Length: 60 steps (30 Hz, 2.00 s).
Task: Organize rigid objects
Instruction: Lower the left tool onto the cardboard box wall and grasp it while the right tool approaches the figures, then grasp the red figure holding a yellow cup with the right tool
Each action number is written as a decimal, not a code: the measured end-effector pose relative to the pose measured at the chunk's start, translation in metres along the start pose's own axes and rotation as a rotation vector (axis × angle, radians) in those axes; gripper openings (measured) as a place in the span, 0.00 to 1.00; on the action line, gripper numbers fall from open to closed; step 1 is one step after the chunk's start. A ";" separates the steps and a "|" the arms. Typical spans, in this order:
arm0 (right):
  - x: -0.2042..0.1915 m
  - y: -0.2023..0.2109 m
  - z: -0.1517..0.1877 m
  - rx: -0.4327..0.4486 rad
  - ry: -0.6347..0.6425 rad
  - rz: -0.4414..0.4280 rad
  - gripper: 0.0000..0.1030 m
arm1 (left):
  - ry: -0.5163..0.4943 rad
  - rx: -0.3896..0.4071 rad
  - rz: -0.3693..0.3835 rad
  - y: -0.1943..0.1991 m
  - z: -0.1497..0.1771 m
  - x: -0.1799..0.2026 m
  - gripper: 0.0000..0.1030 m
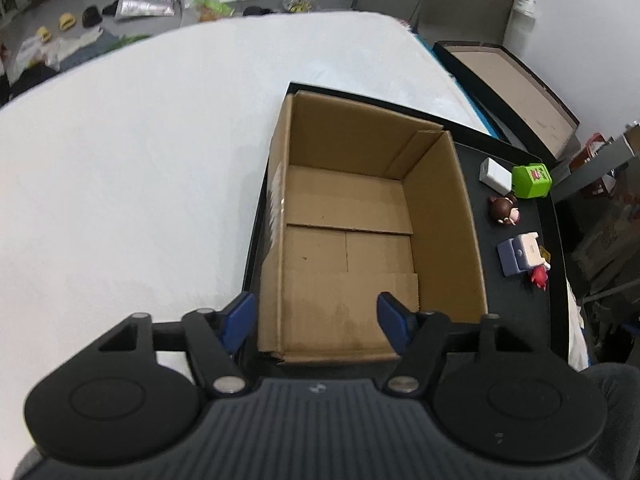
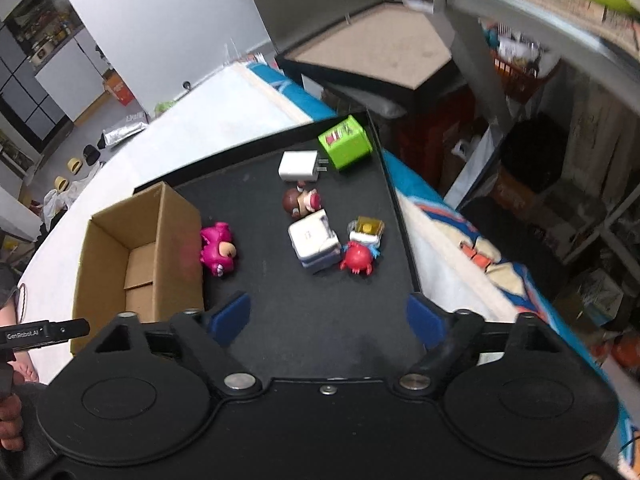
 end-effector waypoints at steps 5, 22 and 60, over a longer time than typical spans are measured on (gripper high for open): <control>0.004 -0.024 -0.002 -0.022 -0.036 0.003 0.55 | 0.045 -0.030 -0.005 -0.013 -0.006 -0.005 0.43; 0.034 -0.097 -0.017 -0.045 -0.222 0.035 0.44 | 0.113 -0.078 -0.055 -0.036 -0.013 -0.021 0.15; 0.051 -0.141 -0.031 -0.202 -0.267 0.075 0.35 | 0.056 -0.077 -0.042 -0.038 -0.016 -0.032 0.11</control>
Point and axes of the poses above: each gripper's, at about its wrist camera, not at the fingertips, and y roughly against the way its jaws point, x to its right, z to its underside, the point moved 1 cm from there along -y, roughly the way its jaws point, and after that the axes turned 6 degrees about y, right-handed, at the moved point
